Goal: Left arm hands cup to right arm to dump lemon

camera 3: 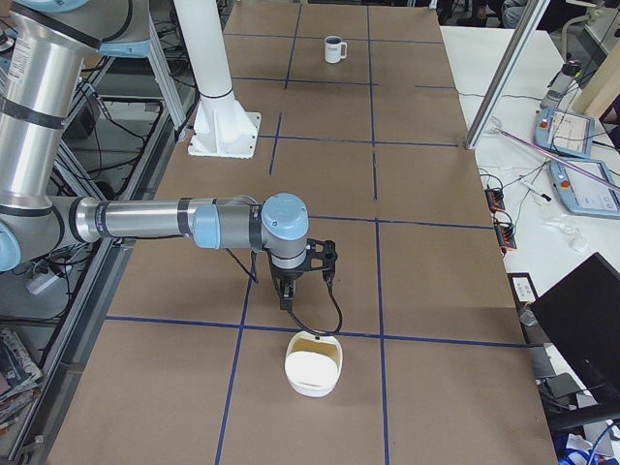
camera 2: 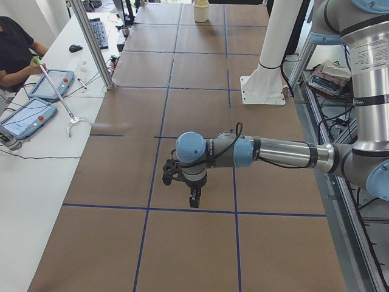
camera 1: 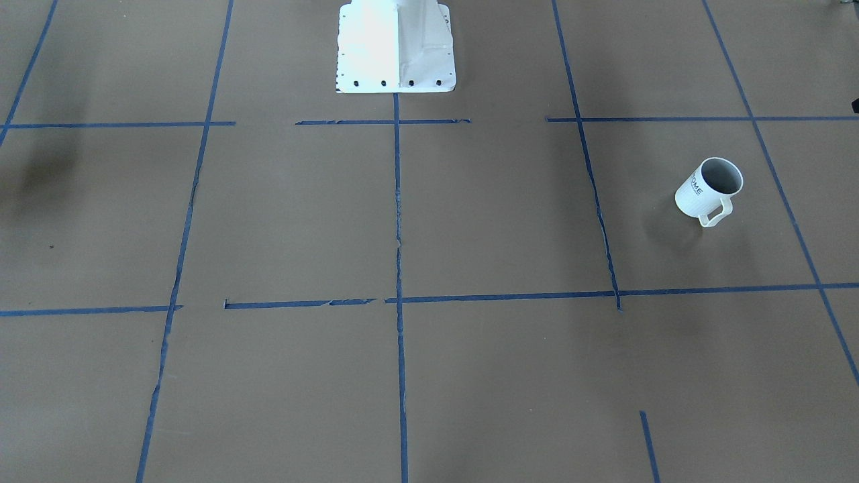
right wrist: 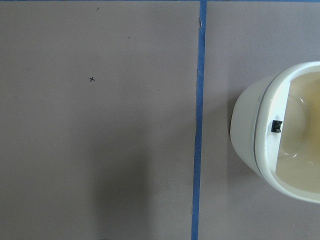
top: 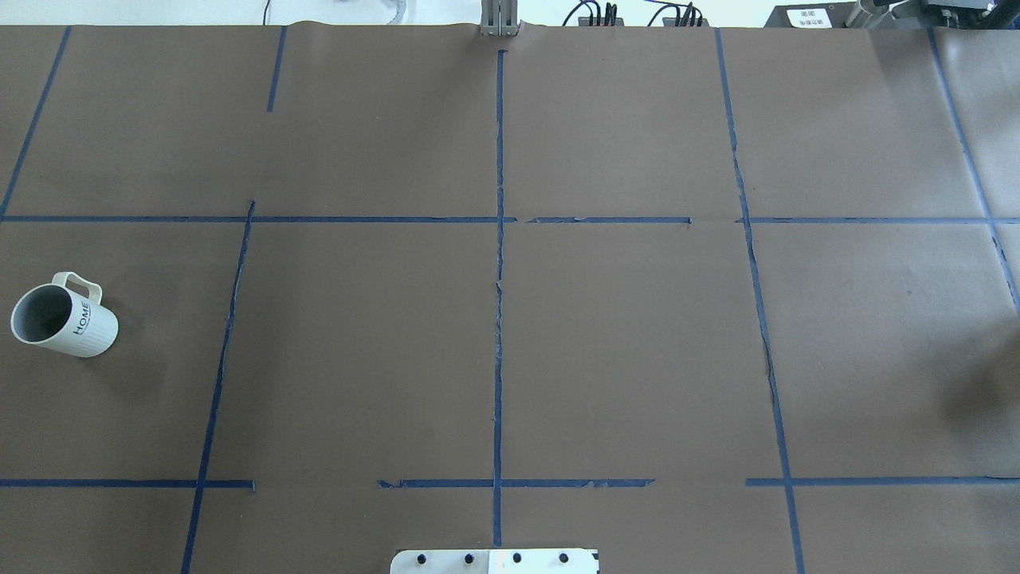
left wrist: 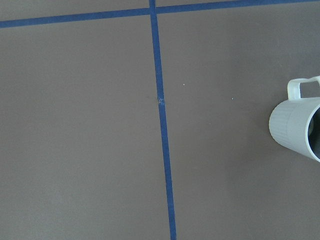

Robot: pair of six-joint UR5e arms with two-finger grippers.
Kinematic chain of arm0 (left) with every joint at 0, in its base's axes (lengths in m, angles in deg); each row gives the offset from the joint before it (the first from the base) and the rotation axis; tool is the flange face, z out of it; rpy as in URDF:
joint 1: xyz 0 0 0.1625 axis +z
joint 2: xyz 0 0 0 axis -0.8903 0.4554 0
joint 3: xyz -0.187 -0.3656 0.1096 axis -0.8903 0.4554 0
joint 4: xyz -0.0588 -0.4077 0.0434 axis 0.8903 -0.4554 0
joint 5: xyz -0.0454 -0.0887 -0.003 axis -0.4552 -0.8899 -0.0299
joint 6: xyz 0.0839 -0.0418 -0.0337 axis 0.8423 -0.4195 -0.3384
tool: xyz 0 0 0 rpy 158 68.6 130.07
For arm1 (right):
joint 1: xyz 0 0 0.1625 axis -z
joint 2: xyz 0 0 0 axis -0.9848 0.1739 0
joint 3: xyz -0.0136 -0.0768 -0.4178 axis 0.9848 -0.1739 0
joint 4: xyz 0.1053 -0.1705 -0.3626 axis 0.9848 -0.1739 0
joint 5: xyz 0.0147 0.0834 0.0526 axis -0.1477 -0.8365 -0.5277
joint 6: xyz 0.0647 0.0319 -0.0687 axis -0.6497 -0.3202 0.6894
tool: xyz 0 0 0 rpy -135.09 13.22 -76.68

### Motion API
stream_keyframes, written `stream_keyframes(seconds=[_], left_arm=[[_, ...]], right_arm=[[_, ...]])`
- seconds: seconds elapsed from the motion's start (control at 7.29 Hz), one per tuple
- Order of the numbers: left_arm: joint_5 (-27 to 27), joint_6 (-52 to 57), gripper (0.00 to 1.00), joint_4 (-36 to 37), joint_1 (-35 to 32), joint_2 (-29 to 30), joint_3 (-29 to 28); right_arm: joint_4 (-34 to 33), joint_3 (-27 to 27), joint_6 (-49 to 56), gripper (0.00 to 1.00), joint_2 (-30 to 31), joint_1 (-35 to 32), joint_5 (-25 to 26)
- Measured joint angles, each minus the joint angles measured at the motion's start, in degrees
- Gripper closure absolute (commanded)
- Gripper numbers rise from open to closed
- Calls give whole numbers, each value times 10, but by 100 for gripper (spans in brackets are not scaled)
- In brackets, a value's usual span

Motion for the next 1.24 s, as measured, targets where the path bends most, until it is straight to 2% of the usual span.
stream_keyframes(seconds=[0.41, 0.69, 0.96, 1.24], left_arm=[[-4, 3, 0, -8, 0, -7, 5], [-26, -31, 0, -41, 9, -9, 1], [-33, -133, 0, -111, 54, -8, -1], [-28, -271, 0, -211, 127, -6, -9]], right_arm=[[0, 0, -1, 0, 1, 0, -1], [1, 0, -1, 0, 1, 0, -4], [2, 0, -1, 0, 1, 1, -6], [7, 0, -1, 0, 0, 1, -9]])
